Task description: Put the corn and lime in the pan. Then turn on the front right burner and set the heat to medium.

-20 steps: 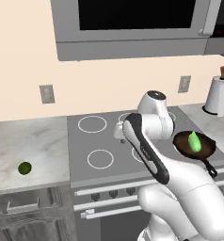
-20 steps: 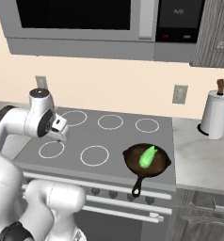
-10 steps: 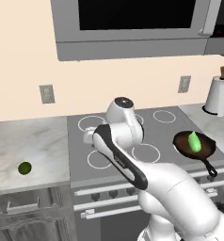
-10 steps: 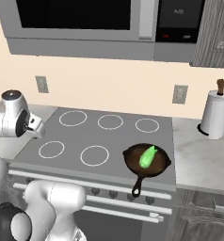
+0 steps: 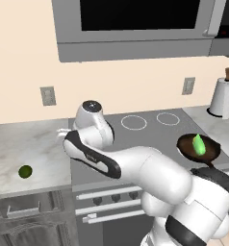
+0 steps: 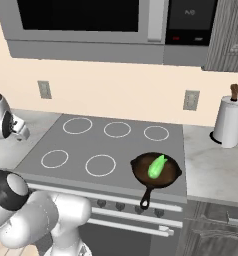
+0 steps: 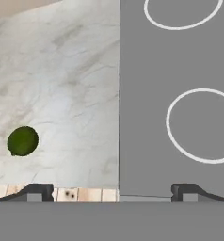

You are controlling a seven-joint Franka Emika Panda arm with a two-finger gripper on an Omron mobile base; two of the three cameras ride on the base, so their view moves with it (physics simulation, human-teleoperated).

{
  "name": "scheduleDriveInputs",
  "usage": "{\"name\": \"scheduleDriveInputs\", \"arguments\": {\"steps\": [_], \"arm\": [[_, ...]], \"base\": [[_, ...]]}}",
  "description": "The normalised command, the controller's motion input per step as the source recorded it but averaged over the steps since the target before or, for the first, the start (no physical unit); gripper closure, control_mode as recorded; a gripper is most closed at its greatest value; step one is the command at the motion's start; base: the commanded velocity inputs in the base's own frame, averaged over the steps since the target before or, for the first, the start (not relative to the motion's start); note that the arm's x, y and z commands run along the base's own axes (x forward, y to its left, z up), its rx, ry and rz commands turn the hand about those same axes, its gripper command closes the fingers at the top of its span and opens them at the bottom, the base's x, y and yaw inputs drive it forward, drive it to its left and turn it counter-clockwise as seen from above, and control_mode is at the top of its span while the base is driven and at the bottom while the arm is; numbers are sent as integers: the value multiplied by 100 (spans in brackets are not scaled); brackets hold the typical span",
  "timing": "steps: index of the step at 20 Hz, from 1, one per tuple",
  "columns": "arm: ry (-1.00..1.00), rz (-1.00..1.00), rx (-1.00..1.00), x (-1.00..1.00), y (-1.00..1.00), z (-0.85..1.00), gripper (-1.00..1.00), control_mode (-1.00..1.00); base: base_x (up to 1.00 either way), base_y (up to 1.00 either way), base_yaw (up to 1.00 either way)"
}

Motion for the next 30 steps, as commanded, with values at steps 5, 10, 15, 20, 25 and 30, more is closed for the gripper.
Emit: {"name": "scheduleDriveInputs", "arguments": {"steps": [5,10,15,20,25,30], "arm": [[0,0,0,59,53,0,-100,-100],[0,0,0,62,14,0,-100,-100],[0,11,7,-5,19,0,-100,-100],[0,26,7,-44,10,0,-100,-100],[-1,25,2,-51,22,-4,-100,-100],[-10,24,-1,-42,37,-7,-100,-100]], "base": [[0,0,0],[0,0,0],[0,0,0],[0,0,0],[0,0,0],[0,0,0]]}}
